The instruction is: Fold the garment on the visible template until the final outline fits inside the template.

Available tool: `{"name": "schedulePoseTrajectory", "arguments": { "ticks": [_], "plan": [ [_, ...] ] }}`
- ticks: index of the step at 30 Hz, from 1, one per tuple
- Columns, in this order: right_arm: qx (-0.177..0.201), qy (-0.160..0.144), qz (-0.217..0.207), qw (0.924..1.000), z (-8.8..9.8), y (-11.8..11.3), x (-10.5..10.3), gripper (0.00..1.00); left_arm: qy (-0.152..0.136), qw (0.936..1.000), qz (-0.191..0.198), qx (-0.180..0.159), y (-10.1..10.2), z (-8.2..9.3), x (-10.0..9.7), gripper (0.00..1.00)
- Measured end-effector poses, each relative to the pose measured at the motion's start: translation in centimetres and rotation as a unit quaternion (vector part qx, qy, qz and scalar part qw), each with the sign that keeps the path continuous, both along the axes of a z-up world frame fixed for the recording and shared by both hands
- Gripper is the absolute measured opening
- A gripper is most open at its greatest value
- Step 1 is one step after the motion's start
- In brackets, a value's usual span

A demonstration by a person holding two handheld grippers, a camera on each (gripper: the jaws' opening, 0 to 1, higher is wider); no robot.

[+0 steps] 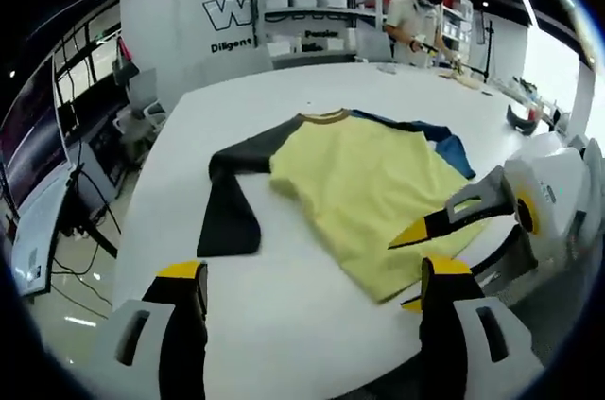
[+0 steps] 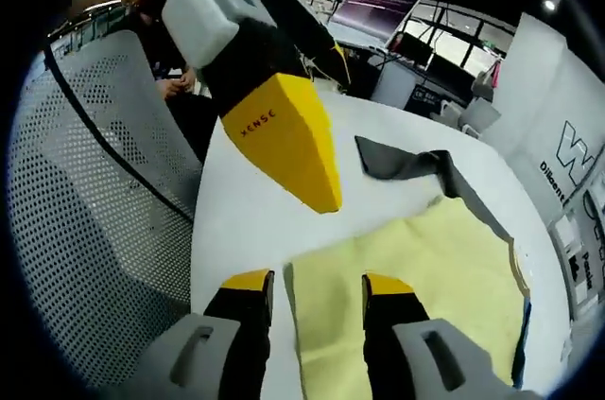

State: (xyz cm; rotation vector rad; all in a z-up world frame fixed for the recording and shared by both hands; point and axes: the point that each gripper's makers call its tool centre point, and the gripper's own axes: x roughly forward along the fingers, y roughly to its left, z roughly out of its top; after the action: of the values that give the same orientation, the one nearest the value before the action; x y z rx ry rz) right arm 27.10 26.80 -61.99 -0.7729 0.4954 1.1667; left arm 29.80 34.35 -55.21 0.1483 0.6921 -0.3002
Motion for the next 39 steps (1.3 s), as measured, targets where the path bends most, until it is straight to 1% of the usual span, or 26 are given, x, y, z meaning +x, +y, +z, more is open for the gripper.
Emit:
{"name": "schedulePoseTrajectory", "arguments": {
  "ticks": [4, 8, 12, 16, 17, 18, 19, 21, 22, 23, 24, 25, 26, 28, 30, 31, 32, 33, 35, 36, 39],
  "plan": [
    [-0.020, -0.023, 0.020, 0.9993, -0.4, 0.5, 0.2, 0.25, 0.004, 1.0000, 0.002, 0.001, 0.3, -0.2, -0.3, 0.92],
    [-0.028, -0.023, 0.021, 0.9991, -0.8, 0.6, 0.2, 0.21, 0.005, 1.0000, 0.004, 0.000, 0.6, -0.3, -0.4, 0.91],
    [-0.040, -0.020, 0.024, 0.9987, -1.5, 0.4, 0.1, 0.09, 0.004, 1.0000, 0.003, 0.001, 0.8, -0.4, -0.3, 0.90],
    [-0.044, -0.007, 0.018, 0.9988, -2.0, 0.2, 0.0, 0.04, 0.008, 0.9999, -0.005, 0.005, 0.6, -0.7, -0.4, 0.90],
    [-0.038, 0.004, 0.004, 0.9993, -2.0, 0.2, 0.1, 0.04, 0.006, 0.9998, -0.014, 0.010, 0.4, -0.7, -0.4, 0.90],
    [-0.032, 0.008, -0.001, 0.9994, -2.0, 0.2, 0.3, 0.01, 0.006, 0.9998, -0.017, 0.010, 0.3, -0.7, -0.4, 0.89],
    [-0.030, 0.009, -0.004, 0.9995, -1.9, 0.2, 0.4, 0.00, 0.006, 0.9997, -0.020, 0.009, 0.1, -0.8, -0.5, 0.89],
    [0.002, 0.019, -0.028, 0.9994, -1.1, 0.3, 0.9, 0.00, 0.011, 0.9997, -0.021, 0.007, -0.1, -1.0, -0.6, 0.88],
    [0.016, 0.031, -0.038, 0.9987, -0.8, 0.3, 0.9, 0.00, 0.013, 0.9996, -0.023, 0.007, -0.1, -1.2, -0.6, 0.87],
    [0.043, 0.054, -0.066, 0.9954, -0.2, 0.3, 1.2, 0.00, 0.014, 0.9996, -0.024, 0.007, -0.3, -1.3, -0.7, 0.86],
    [0.062, 0.069, -0.087, 0.9919, 0.1, 0.1, 1.5, 0.00, 0.014, 0.9996, -0.023, 0.006, -0.4, -1.3, -0.7, 0.84],
    [0.084, 0.085, -0.116, 0.9860, 0.5, -0.3, 2.1, 0.00, 0.012, 0.9995, -0.029, 0.002, -0.7, -1.4, -0.7, 0.82],
    [0.093, 0.084, -0.130, 0.9836, 0.8, -0.6, 2.6, 0.00, 0.016, 0.9993, -0.033, 0.000, -0.9, -1.6, -0.7, 0.81],
    [0.095, 0.084, -0.157, 0.9795, 0.9, -1.7, 3.4, 0.00, 0.023, 0.9993, -0.031, 0.001, -1.2, -2.0, -0.6, 0.80],
    [0.109, 0.091, -0.183, 0.9728, 1.0, -2.4, 4.2, 0.00, 0.024, 0.9990, -0.038, 0.002, -1.8, -2.3, -0.4, 0.80],
    [0.117, 0.099, -0.194, 0.9690, 1.1, -2.6, 4.4, 0.00, 0.024, 0.9990, -0.039, 0.003, -2.1, -2.4, -0.4, 0.79],
    [0.131, 0.111, -0.215, 0.9614, 1.2, -3.0, 4.8, 0.00, 0.027, 0.9985, -0.047, 0.005, -2.6, -2.5, -0.3, 0.77],
    [0.133, 0.114, -0.231, 0.9570, 1.2, -3.7, 5.2, 0.00, 0.030, 0.9984, -0.046, 0.010, -2.9, -2.7, -0.2, 0.75],
    [0.142, 0.119, -0.242, 0.9525, 1.2, -4.1, 5.6, 0.00, 0.033, 0.9982, -0.047, 0.016, -3.3, -3.0, 0.0, 0.74],
    [0.142, 0.122, -0.250, 0.9500, 1.1, -4.6, 5.8, 0.00, 0.038, 0.9983, -0.041, 0.019, -3.4, -3.2, 0.1, 0.73],
    [0.143, 0.126, -0.272, 0.9431, 0.8, -5.5, 6.3, 0.00, 0.035, 0.9986, -0.037, 0.016, -4.2, -3.4, 0.5, 0.68]
  ]
}}
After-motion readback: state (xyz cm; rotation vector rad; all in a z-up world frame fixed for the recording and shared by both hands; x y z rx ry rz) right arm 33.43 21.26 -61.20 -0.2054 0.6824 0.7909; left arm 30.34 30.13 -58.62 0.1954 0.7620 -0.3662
